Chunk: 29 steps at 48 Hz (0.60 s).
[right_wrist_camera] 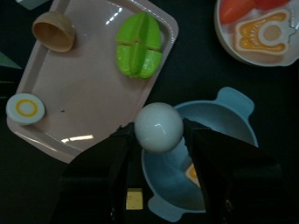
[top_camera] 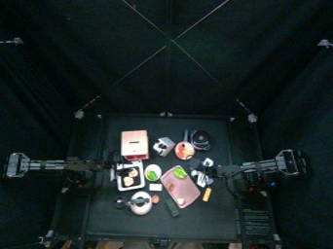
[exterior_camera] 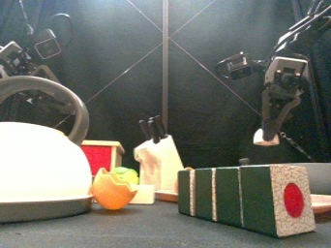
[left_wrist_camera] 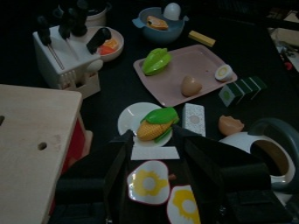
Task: Place egg half in bowl
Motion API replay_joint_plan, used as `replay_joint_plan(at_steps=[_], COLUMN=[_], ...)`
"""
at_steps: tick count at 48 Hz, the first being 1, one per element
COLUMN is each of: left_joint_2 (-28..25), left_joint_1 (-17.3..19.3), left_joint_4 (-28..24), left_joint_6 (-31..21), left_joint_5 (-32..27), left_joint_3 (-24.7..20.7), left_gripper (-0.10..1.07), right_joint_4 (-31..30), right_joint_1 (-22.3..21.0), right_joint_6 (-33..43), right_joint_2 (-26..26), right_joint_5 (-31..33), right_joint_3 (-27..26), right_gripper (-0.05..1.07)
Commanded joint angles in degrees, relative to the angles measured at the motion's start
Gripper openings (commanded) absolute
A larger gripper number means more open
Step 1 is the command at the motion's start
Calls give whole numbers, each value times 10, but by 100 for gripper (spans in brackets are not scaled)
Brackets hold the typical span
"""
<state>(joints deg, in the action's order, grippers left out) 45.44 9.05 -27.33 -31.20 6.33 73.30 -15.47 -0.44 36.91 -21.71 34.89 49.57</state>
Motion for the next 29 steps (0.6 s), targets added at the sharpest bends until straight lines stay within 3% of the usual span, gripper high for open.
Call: replay_joint_plan(at_steps=[1,20,29], left_joint_2=[-1,-1,-1], left_joint_1=[1,2,2], left_joint_4=[1,2,2], left_joint_6=[0,0,0], left_joint_5=[2,2,2], left_joint_3=[-7,-6,-6], left_gripper=[80,80,80], right_joint_4=[4,16,18], right_joint_1=[-16,-47,-43], right_joint_6=[0,-2,-2], right_joint_2=[-16,-17,-15], right_joint_5=[-8,-18,-18], right_joint_3=[6,31,33], right_gripper=[74,93,95])
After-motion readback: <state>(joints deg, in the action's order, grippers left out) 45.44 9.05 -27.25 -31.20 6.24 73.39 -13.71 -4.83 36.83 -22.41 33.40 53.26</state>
